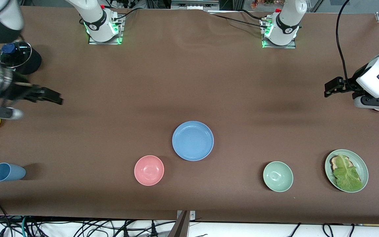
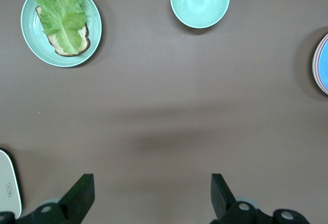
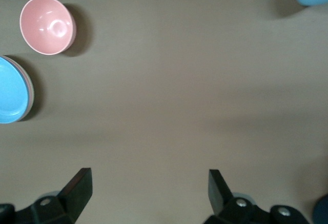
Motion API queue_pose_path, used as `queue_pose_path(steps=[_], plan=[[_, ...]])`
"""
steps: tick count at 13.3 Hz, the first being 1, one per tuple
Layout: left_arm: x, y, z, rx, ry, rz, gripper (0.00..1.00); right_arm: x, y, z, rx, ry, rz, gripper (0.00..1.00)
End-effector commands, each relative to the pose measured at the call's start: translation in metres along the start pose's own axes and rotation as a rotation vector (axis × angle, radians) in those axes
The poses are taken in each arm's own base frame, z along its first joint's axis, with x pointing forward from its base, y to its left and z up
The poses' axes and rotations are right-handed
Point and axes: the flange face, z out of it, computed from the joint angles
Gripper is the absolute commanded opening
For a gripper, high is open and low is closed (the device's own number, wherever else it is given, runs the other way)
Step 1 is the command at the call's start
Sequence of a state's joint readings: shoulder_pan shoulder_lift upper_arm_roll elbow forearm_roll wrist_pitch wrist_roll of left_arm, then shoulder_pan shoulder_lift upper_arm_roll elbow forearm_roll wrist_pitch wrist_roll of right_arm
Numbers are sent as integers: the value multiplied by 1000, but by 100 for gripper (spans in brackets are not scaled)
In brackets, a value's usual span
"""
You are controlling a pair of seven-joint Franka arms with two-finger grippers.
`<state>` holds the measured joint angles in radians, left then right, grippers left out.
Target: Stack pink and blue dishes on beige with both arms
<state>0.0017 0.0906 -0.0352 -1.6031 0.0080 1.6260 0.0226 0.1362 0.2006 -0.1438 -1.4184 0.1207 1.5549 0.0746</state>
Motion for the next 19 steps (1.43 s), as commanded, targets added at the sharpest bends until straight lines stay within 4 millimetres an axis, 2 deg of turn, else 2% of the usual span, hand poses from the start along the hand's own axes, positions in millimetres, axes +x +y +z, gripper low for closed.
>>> queue_pose_path(steps=[1, 2, 4, 9, 14, 19], plan=[[0, 0, -1, 0, 9, 18, 100, -57, 21, -15, 6, -1, -38, 100], [0, 1, -1, 0, 9, 19, 100, -69, 22, -15, -4, -3, -35, 100], [0, 0, -1, 0, 9, 18, 100, -78, 8, -16, -65, 3, -59, 100], [0, 0, -1, 0, 9, 18, 100, -68, 7, -29, -77, 32, -78, 100], [1, 1, 0, 0, 9, 19, 100, -56, 7, -22, -79, 22, -79, 100], [1, 2, 0, 0, 9, 21, 100, -49, 7, -30, -92, 35, -81, 100]])
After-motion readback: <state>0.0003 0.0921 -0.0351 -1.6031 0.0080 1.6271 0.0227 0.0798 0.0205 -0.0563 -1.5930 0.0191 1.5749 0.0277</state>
